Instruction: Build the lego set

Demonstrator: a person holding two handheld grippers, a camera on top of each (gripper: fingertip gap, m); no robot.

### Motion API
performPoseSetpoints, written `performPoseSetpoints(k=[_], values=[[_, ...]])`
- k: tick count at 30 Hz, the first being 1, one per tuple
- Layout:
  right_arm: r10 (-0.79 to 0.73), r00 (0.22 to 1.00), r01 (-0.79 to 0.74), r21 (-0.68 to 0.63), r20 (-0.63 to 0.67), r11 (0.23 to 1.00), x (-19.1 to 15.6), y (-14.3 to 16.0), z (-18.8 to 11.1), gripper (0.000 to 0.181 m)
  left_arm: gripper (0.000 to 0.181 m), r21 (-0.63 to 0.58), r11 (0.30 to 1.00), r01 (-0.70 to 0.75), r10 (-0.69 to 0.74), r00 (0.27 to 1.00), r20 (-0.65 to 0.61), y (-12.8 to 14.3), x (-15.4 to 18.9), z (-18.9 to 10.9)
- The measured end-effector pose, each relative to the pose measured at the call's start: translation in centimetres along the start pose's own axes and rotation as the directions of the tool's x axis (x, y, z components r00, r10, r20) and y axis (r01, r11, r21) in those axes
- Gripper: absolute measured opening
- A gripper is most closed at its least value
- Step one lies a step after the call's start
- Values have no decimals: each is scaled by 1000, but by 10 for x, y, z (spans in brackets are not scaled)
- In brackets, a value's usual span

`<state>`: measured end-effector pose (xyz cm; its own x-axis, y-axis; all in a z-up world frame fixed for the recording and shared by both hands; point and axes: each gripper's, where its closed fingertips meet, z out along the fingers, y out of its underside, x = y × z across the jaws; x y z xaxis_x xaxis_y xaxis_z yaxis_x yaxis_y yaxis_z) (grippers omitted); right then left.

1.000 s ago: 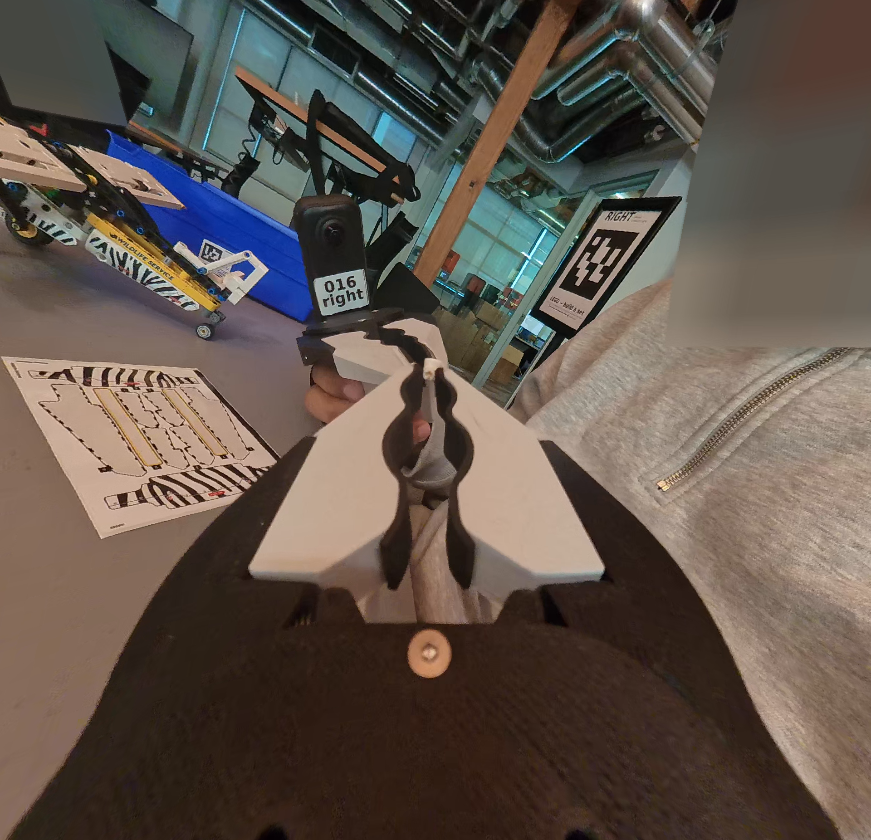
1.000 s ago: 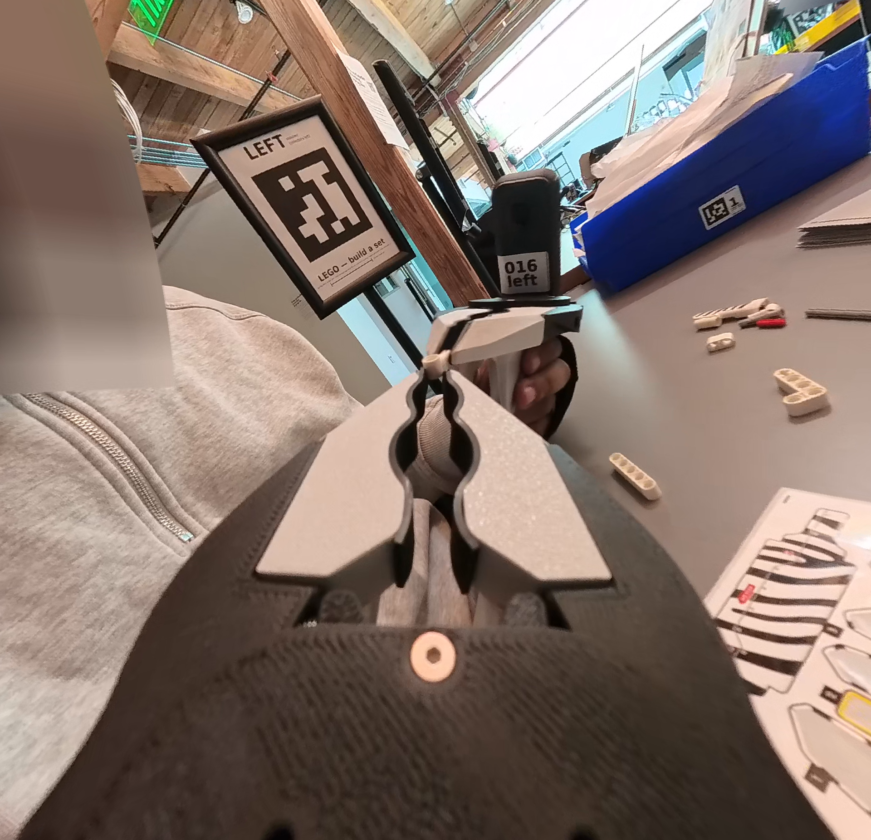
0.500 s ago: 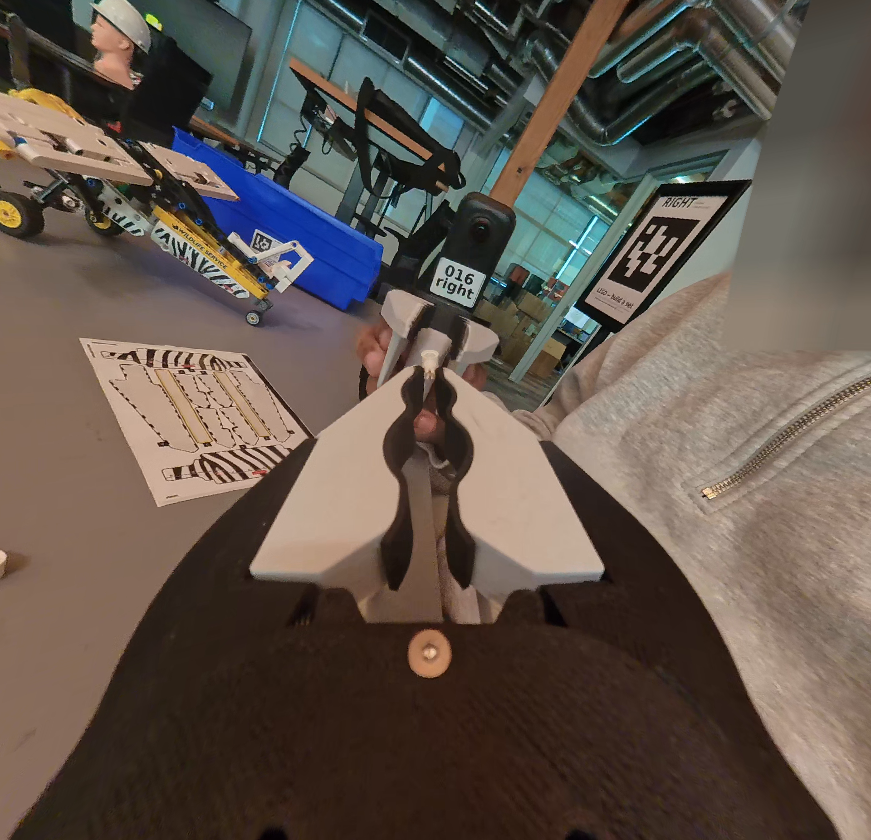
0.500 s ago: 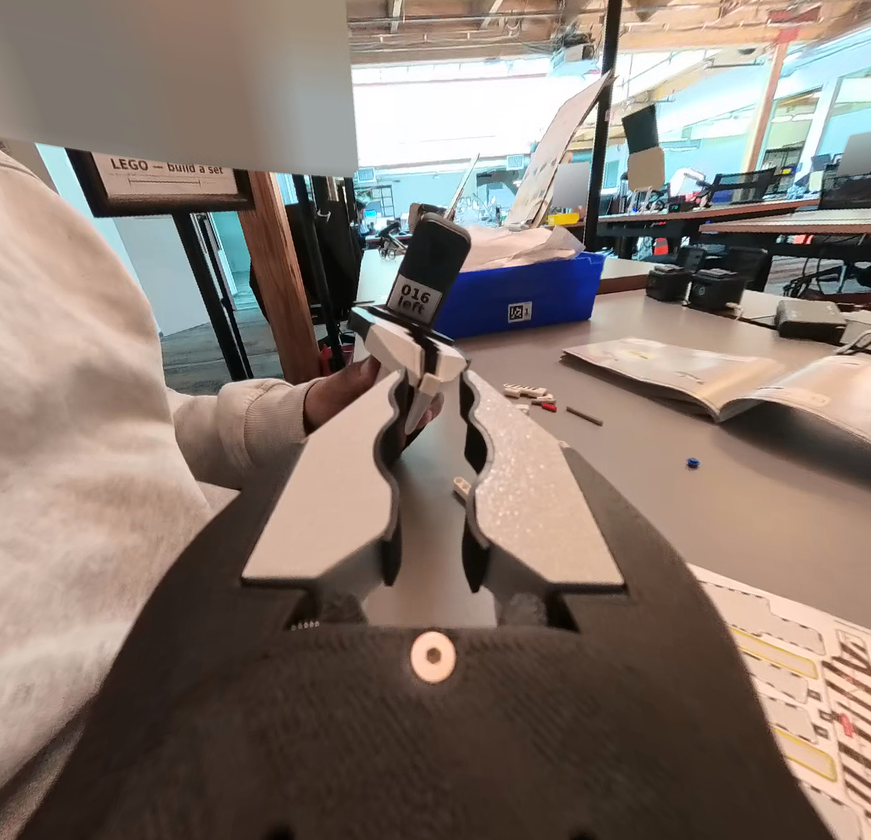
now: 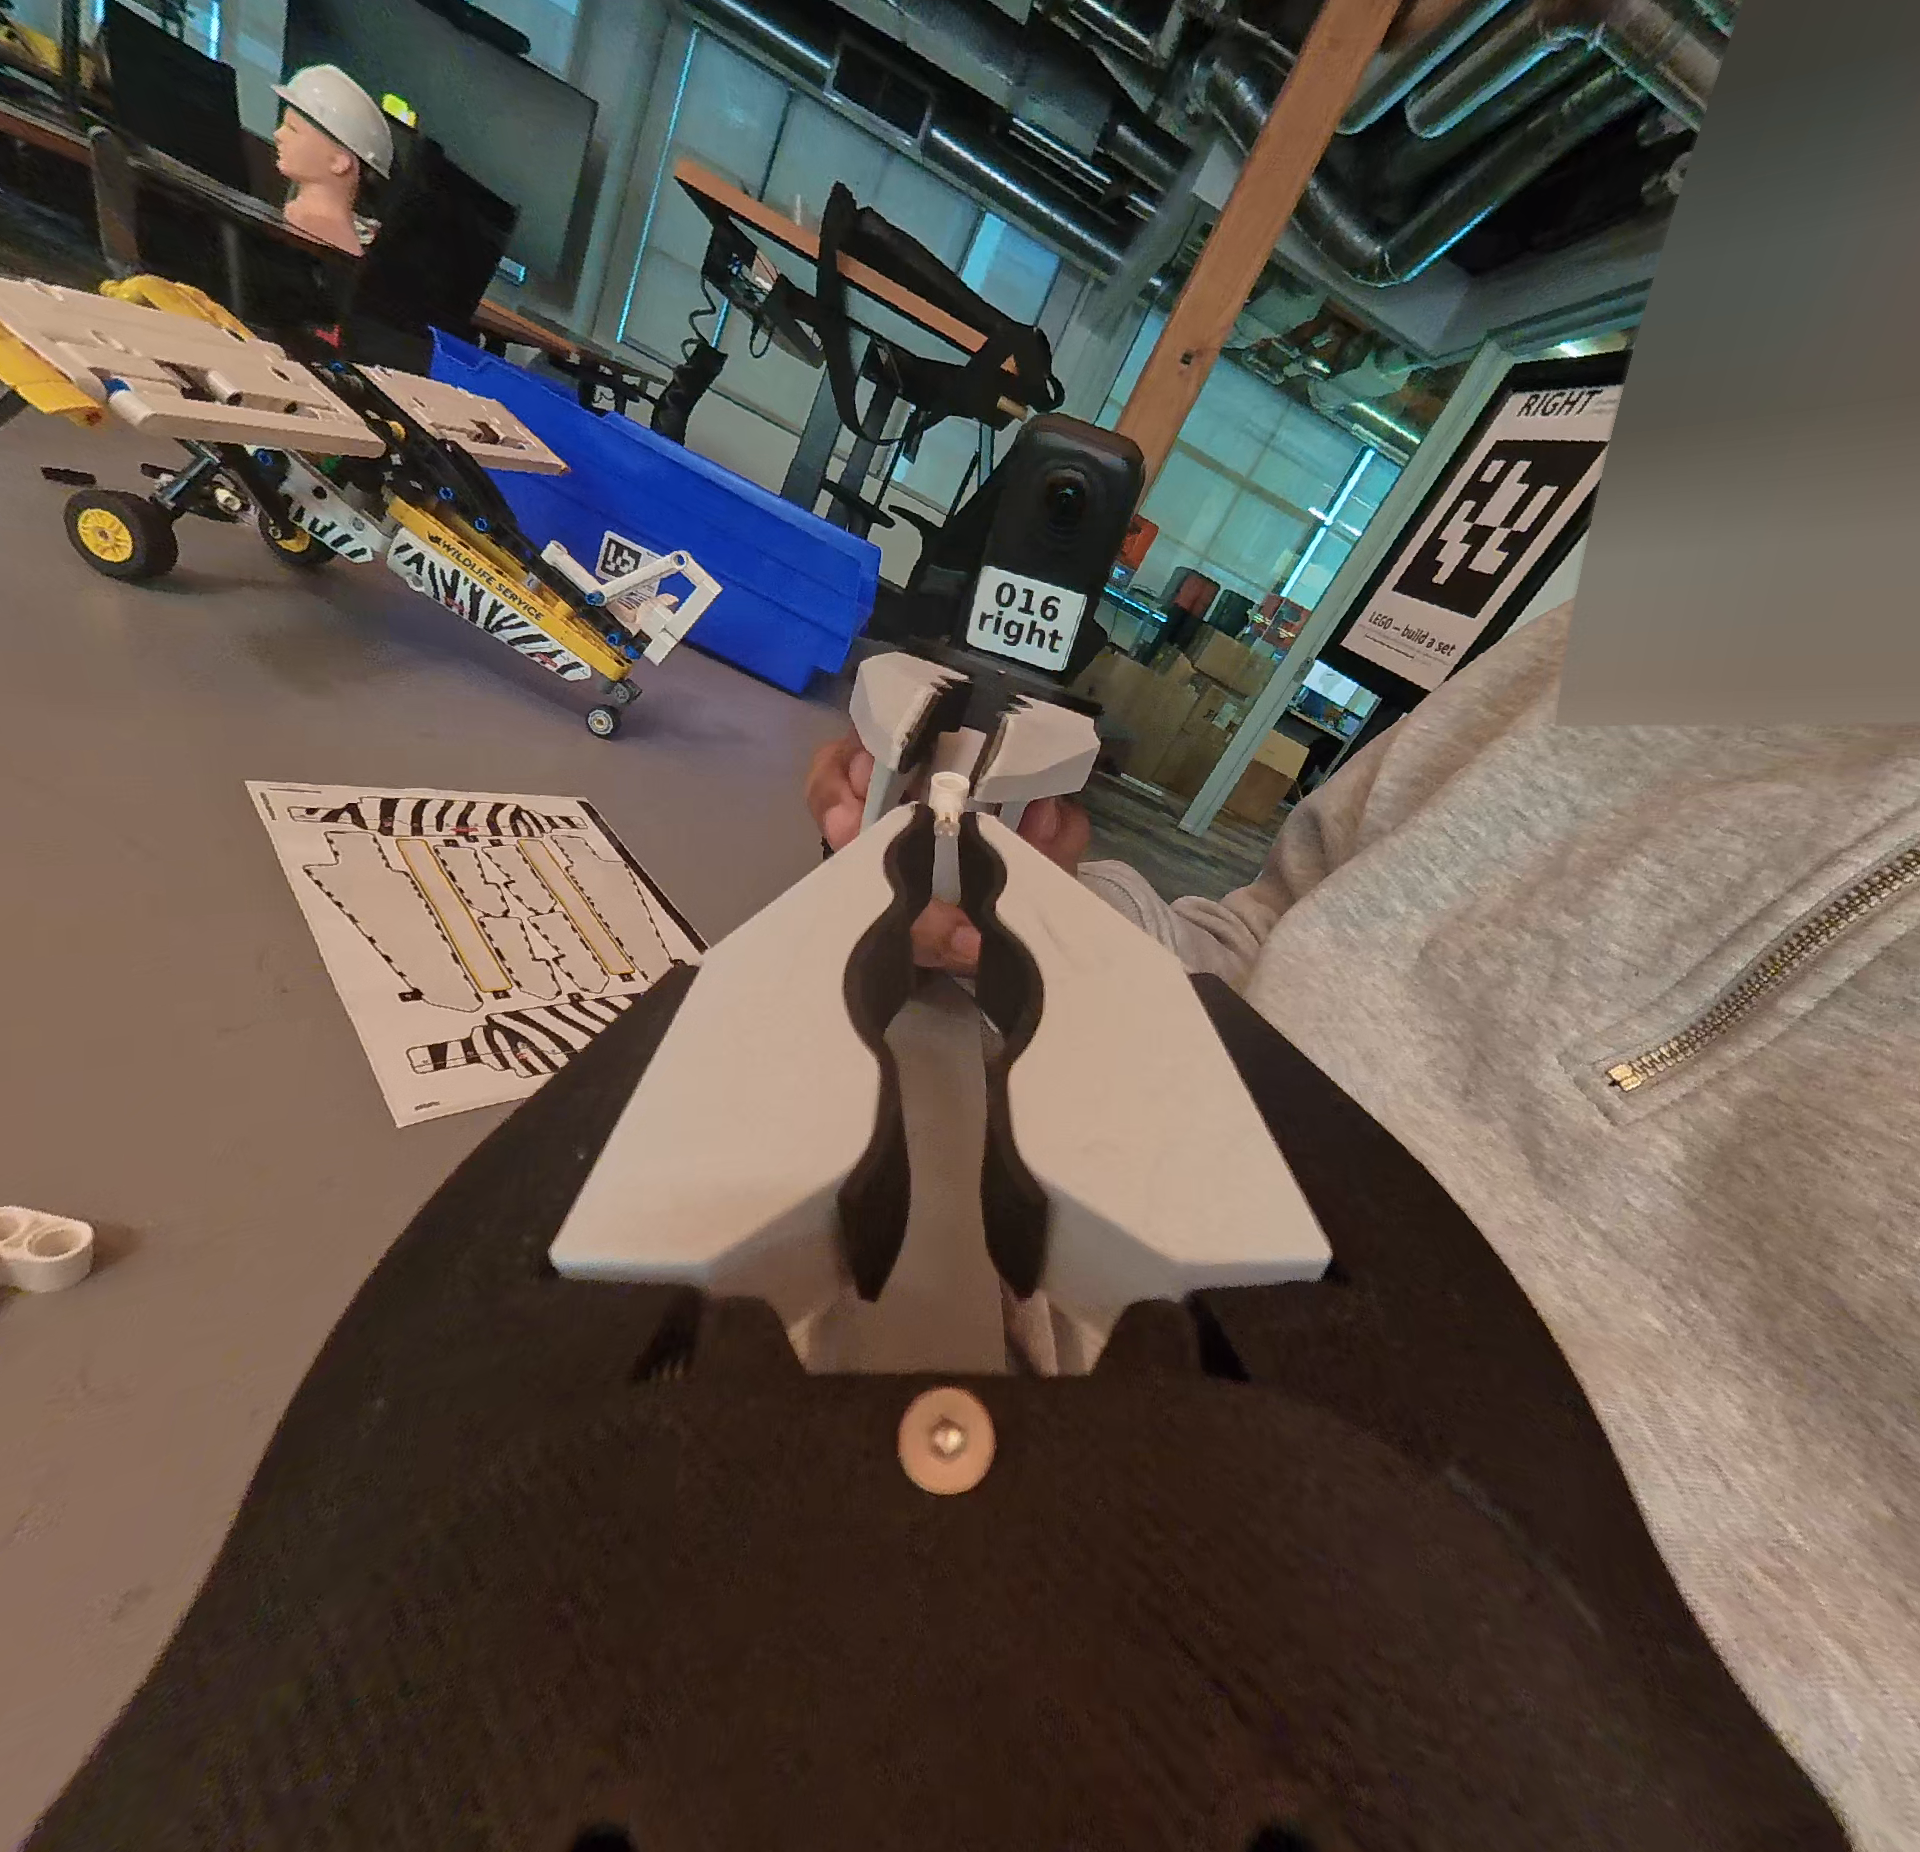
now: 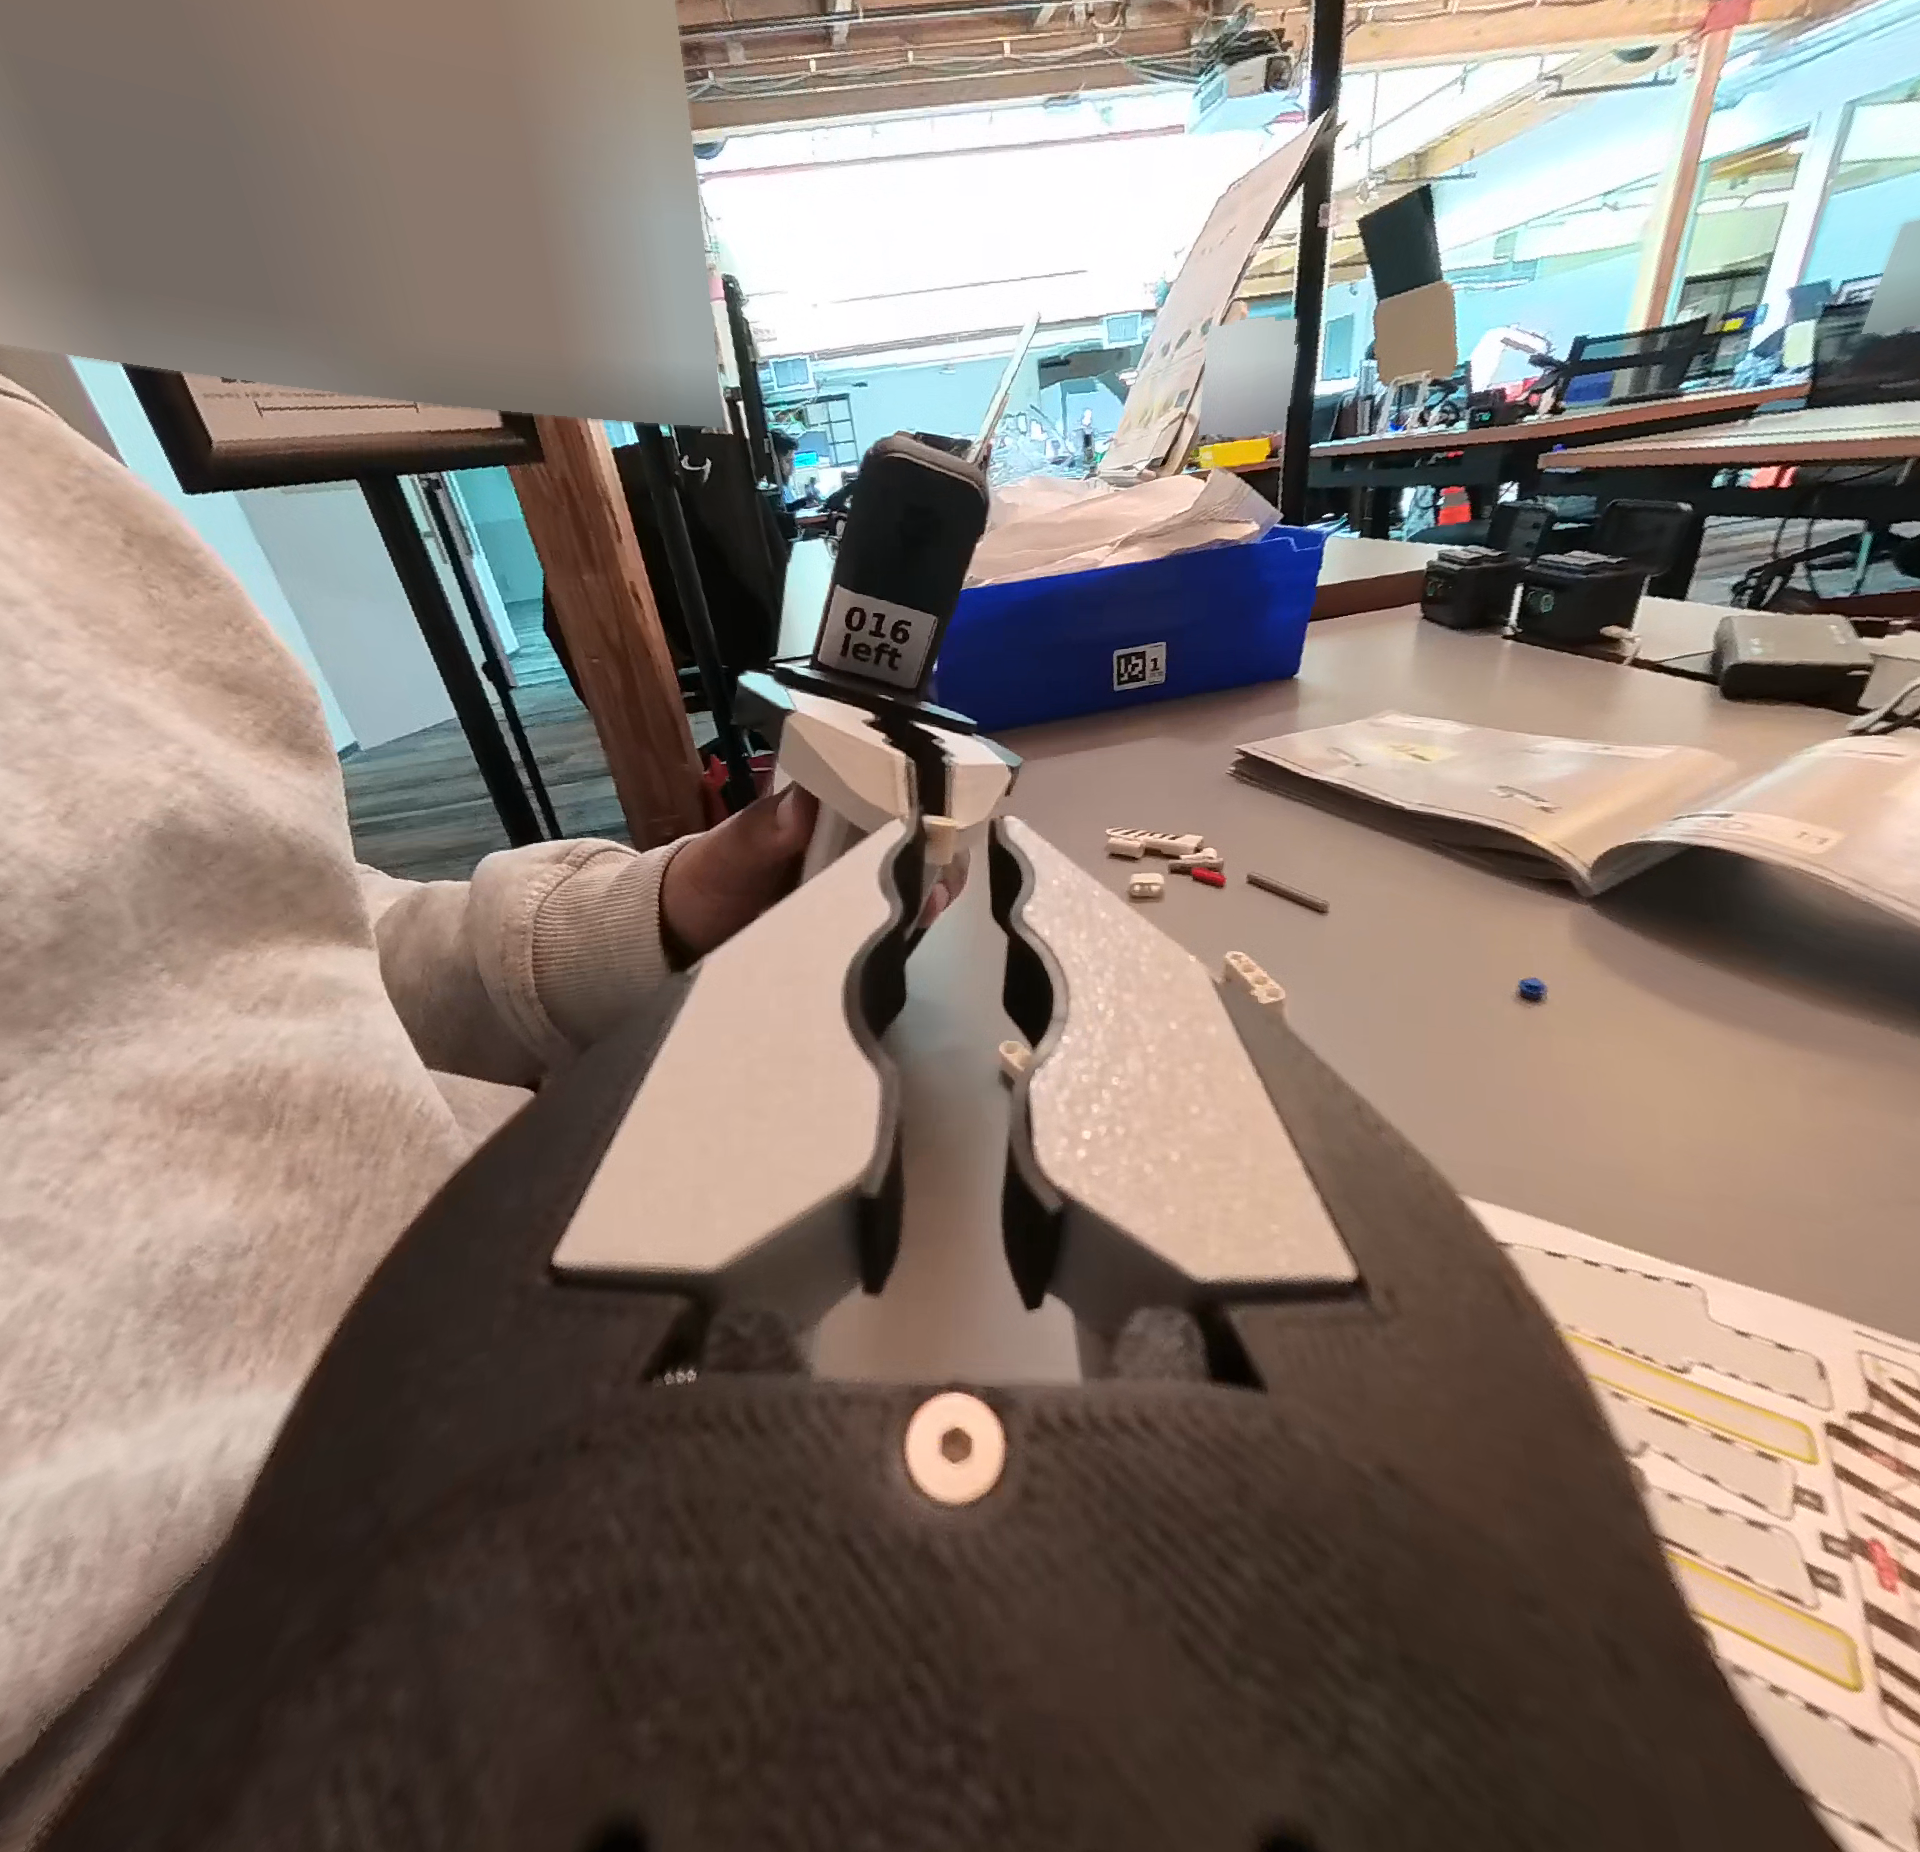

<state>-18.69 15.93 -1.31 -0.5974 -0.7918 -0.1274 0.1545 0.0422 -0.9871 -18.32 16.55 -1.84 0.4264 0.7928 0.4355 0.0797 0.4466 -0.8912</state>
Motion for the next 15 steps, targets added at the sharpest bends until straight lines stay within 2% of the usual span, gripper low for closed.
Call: performPoseSetpoints(k=[10,13,14,15], values=[[16,1000,-16,-35,14,999,-3,5,5,6,2,-7,1000,1,-1,1000,9,1,-2,1],[51,999,-50,-37,16,998,0,4,7,6,3,-5,1000,-10,11,999,47,-1,-6,0],[63,998,-62,-43,15,997,2,5,8,6,7,-18,1000,-20,21,997,77,-1,-8,-2],[72,997,-72,-49,11,996,4,5,8,6,19,-37,999,-30,34,991,126,-1,-12,-5]])
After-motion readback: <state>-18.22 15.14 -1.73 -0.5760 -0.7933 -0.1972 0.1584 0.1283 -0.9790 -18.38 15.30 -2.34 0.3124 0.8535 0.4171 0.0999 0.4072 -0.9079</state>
